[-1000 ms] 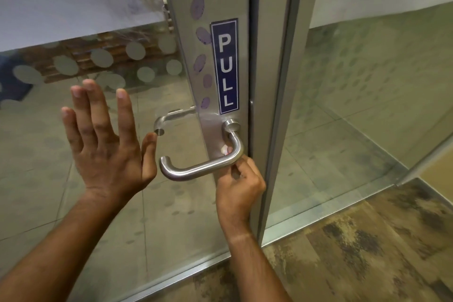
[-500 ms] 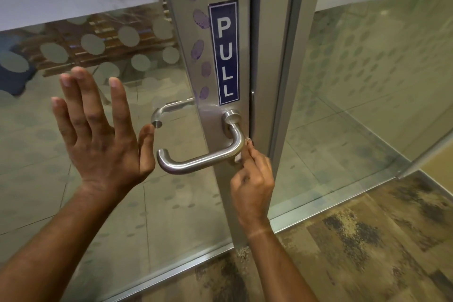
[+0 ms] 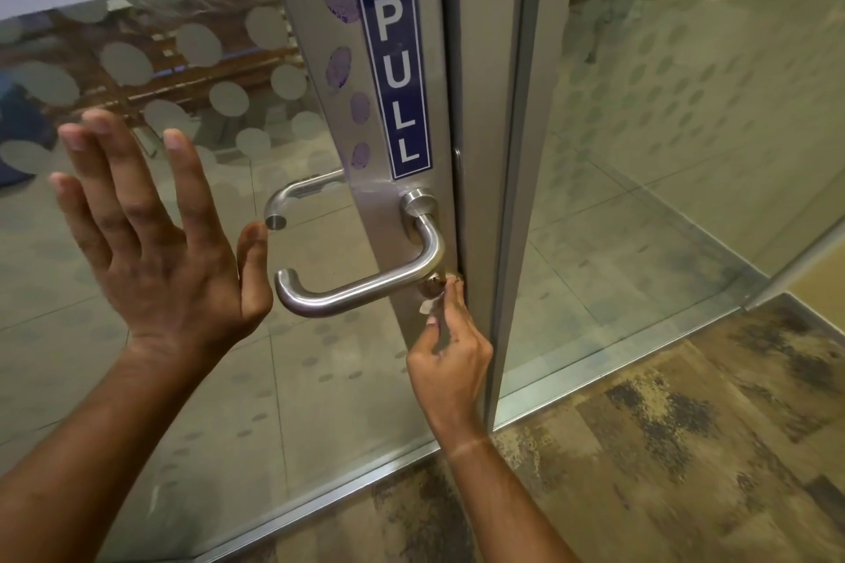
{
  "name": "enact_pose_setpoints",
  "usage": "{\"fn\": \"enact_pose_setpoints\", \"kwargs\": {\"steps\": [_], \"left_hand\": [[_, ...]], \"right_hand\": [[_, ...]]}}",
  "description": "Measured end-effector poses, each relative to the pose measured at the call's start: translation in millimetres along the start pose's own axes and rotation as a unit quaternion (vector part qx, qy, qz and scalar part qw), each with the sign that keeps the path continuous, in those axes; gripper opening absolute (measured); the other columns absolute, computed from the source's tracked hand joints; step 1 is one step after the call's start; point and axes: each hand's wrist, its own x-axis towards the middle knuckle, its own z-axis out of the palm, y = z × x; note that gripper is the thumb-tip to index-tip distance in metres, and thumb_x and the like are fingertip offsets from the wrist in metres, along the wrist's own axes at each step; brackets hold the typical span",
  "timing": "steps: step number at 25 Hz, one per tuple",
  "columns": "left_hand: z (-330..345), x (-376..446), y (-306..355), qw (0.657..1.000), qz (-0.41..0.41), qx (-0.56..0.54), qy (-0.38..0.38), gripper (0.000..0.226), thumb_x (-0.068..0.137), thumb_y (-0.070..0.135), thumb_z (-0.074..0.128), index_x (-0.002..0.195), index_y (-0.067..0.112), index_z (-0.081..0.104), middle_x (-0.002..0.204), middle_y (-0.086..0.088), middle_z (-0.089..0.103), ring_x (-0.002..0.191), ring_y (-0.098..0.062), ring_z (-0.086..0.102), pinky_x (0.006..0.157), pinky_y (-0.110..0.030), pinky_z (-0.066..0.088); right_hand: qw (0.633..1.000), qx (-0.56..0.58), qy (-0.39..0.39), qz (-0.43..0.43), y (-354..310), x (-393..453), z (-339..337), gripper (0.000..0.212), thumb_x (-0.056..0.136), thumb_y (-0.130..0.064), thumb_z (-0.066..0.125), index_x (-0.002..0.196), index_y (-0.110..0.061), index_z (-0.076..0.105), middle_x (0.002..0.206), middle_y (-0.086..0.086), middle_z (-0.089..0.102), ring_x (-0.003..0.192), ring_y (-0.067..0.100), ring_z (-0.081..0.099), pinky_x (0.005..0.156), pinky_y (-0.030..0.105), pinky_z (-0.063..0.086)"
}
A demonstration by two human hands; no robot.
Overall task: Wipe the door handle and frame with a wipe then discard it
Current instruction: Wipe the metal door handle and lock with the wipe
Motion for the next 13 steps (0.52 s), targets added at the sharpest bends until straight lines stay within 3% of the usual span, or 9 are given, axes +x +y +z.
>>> {"fn": "enact_pose_setpoints", "kwargs": {"steps": [4, 6, 10, 13], "left_hand": [[-0.6, 0.7, 1.8, 1.000, -0.002, -0.002, -0.001, 0.071, 0.096, 0.051, 0.026, 0.151, 0.010, 0.005, 0.145, -0.050, 0.018, 0.135, -0.067, 0.023, 0.102, -0.076, 0.028], [-0.2, 1.2, 2.5, 1.000, -0.006, -0.002, 0.000, 0.071, 0.096, 0.051, 0.026, 0.150, 0.010, 0.005, 0.144, -0.050, 0.018, 0.134, -0.068, 0.023, 0.102, -0.076, 0.028], [-0.7, 0.4, 1.3, 1.000, -0.003, -0.007, 0.002, 0.070, 0.097, 0.050, 0.025, 0.150, 0.007, 0.008, 0.144, -0.051, 0.018, 0.134, -0.067, 0.023, 0.100, -0.076, 0.030], [-0.2, 2.0, 0.5, 1.000, -0.002, -0.001, 0.008, 0.070, 0.098, 0.049, 0.027, 0.149, 0.003, 0.012, 0.142, -0.051, 0.020, 0.132, -0.068, 0.027, 0.095, -0.076, 0.034]], "right_hand": [[0.999, 0.016, 0.029, -0.012, -4.7, 4.9, 3.3, 0.060, 0.081, 0.017, 0.057, 0.138, -0.001, 0.048, 0.139, 0.014, 0.055, 0.121, 0.009, 0.056, 0.091, 0.000, 0.041], [1.000, 0.013, 0.029, -0.002, -1.0, 3.9, 4.8, 0.063, 0.080, 0.021, 0.054, 0.138, -0.003, 0.048, 0.135, 0.015, 0.058, 0.118, 0.013, 0.060, 0.091, 0.002, 0.042], [0.994, 0.052, 0.028, 0.096, 0.6, 0.8, 5.6, 0.064, 0.080, 0.017, 0.052, 0.137, -0.011, 0.050, 0.127, 0.005, 0.065, 0.111, 0.022, 0.067, 0.090, 0.019, 0.054], [0.989, 0.091, 0.049, 0.102, -7.3, 6.3, 8.8, 0.058, 0.081, 0.015, 0.054, 0.134, -0.009, 0.054, 0.127, 0.003, 0.065, 0.115, 0.014, 0.064, 0.088, 0.006, 0.047]]}}
